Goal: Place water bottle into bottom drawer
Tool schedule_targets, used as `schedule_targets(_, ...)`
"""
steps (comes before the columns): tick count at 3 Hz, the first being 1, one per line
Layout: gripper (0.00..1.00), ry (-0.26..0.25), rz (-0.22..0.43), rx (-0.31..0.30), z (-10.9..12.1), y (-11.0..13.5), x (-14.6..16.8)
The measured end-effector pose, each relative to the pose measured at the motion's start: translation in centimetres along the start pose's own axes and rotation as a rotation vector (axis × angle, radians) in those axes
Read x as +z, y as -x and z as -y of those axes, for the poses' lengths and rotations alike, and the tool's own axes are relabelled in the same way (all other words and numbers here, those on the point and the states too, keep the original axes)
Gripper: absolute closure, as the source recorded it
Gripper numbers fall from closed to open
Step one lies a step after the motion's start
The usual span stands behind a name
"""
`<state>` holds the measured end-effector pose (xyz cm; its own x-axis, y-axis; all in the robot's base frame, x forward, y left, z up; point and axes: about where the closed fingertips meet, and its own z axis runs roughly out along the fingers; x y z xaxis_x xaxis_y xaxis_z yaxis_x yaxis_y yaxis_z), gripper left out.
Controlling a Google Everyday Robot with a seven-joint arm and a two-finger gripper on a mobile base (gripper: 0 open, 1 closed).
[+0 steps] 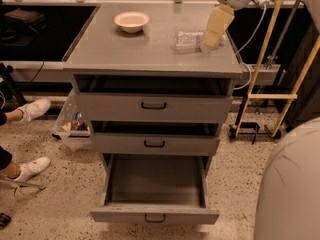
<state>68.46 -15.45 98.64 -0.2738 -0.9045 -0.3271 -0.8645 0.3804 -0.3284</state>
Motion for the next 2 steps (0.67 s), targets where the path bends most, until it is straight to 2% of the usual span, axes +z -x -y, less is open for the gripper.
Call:
schedule_targets(1, 0.00, -0.005, -0.006, 0.042, 2.6, -1.4, 2.7)
schedule_targets(2, 0.00, 0.007, -0.023, 0.095, 5.3, -2.6, 7.5)
